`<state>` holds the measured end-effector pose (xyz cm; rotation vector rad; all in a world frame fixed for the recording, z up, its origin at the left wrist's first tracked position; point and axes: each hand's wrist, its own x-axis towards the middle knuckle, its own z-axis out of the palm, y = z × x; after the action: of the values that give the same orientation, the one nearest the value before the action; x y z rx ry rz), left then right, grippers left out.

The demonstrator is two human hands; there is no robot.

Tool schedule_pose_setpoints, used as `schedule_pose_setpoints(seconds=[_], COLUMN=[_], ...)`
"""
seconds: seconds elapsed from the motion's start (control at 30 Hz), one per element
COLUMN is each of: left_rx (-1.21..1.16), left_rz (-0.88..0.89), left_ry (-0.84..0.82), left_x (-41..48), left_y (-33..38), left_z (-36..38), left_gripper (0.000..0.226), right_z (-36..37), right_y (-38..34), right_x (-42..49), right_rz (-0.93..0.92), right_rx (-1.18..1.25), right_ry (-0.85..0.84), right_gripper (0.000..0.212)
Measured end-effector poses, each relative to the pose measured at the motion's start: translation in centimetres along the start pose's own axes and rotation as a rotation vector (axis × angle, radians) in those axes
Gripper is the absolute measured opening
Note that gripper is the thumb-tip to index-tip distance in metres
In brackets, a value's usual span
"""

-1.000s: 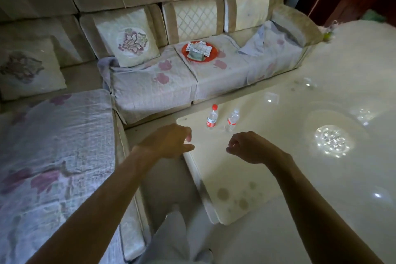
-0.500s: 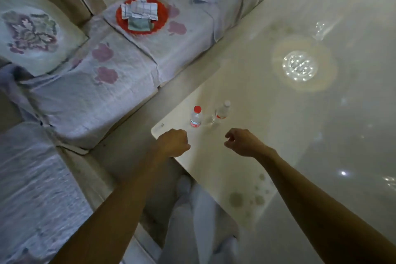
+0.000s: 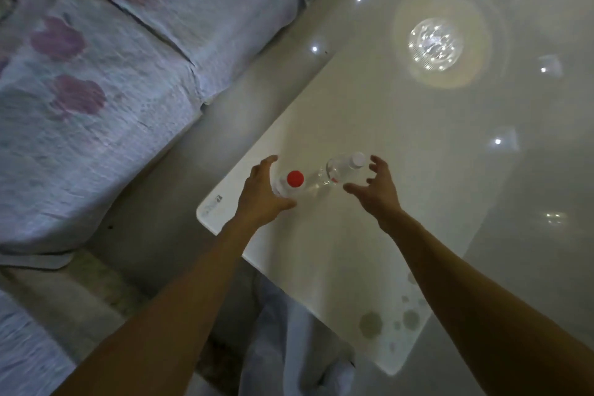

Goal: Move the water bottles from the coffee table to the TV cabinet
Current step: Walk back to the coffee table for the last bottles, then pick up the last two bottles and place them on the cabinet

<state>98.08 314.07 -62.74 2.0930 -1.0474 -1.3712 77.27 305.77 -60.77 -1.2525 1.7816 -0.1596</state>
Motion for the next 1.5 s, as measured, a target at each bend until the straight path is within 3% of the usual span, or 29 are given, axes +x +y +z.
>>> schedule_pose_setpoints(seconds=[0.17, 0.3, 0.53, 0.77, 1.03, 1.23, 1.37, 1.5], left_rx=[0.019, 0.100, 0.116, 0.106, 0.239, 0.392, 0.486, 0.479], left_rz=[0.023, 0.121, 0.127, 0.066, 0.128, 0.309, 0.523, 0.574], left_ry=[-0.064, 0.094, 0.210, 0.071, -0.154, -0.408, -0.404, -0.449], left_x=[3.7, 3.8, -1.5, -11.3, -22.3, -33.5, -42.5, -51.4], left_y=[-2.2, -3.7, -4.4, -4.2, -2.3, 1.2, 2.2, 3.7], left_z=[3.3, 4.6, 4.5, 6.3, 15.0, 24.2, 30.5, 35.8], left_gripper=[0.101, 0.076, 0.072, 0.069, 0.061, 0.056, 0.069, 0.070], right_z=[3.1, 5.0, 4.4, 2.0, -2.3, -6.7, -10.6, -14.3], right_y=[1.5, 2.5, 5.0, 13.6, 25.2, 32.9, 38.0, 44.4], right_x=[3.7, 4.7, -0.6, -13.8, -28.3, -38.3, -46.5, -55.1], right_rz=[-0.050, -0.093, 0.013, 0.162, 0.285, 0.284, 0.258, 0.303], right_rx=[0.156, 0.119, 0.290, 0.331, 0.346, 0.522, 0.624, 0.693], right_ry=[0.001, 0.100, 0.288, 0.322, 0.366, 0.548, 0.697, 0.839], right_gripper=[0.099, 0.083, 0.072, 0.086, 0.082, 0.078, 0.079, 0.091])
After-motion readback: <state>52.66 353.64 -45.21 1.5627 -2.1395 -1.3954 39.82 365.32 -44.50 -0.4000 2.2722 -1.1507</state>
